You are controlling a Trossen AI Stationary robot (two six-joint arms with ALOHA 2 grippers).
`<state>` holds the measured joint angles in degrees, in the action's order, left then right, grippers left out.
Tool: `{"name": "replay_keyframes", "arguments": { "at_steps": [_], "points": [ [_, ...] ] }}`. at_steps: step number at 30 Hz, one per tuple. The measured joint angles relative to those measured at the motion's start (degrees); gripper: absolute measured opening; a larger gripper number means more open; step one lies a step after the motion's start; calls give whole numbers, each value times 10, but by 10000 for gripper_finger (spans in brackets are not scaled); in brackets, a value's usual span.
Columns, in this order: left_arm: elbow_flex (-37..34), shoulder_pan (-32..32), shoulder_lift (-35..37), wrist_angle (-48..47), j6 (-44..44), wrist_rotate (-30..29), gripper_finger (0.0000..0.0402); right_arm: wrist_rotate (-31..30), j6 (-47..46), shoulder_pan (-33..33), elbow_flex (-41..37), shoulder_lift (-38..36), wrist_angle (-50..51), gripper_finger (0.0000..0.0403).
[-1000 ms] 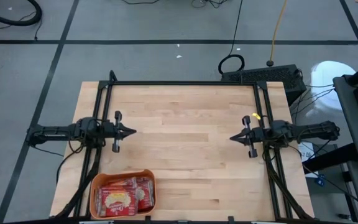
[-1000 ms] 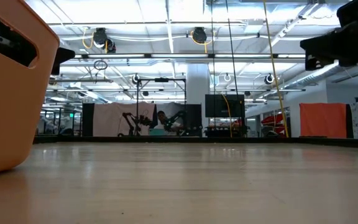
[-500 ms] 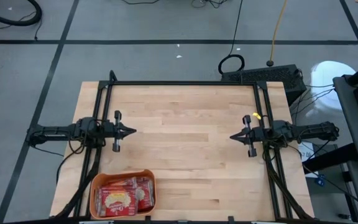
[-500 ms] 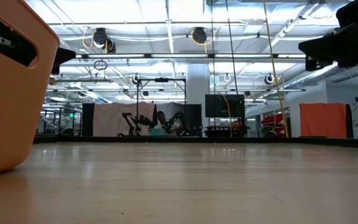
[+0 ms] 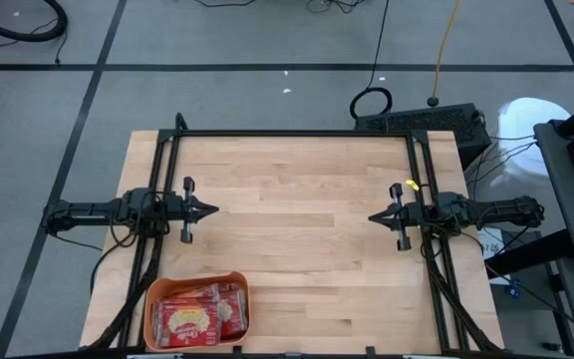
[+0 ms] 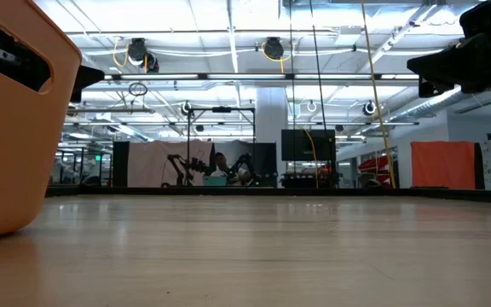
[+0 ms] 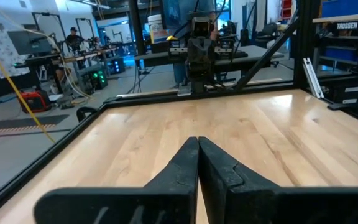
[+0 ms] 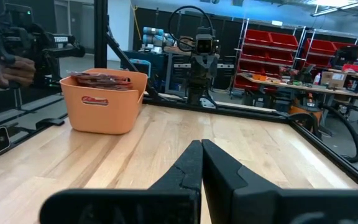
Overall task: Sort popcorn bags into baskets
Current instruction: Return to Home Position
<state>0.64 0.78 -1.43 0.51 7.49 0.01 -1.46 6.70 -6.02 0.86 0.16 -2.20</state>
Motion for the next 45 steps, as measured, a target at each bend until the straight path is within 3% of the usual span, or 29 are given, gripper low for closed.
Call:
{"name": "replay_keyframes", "arguments": {
  "at_steps": [23, 33, 45],
  "points": [
    [0, -4, -4, 0, -17, 1, 19, 0, 0, 0, 0, 0, -1, 0],
    [0, -4, -4, 1, -18, 0, 6, 0, 0, 0, 0, 0, -1, 0],
    [0, -4, -4, 1, -18, 0, 25, 0, 0, 0, 0, 0, -1, 0]
  ]
}}
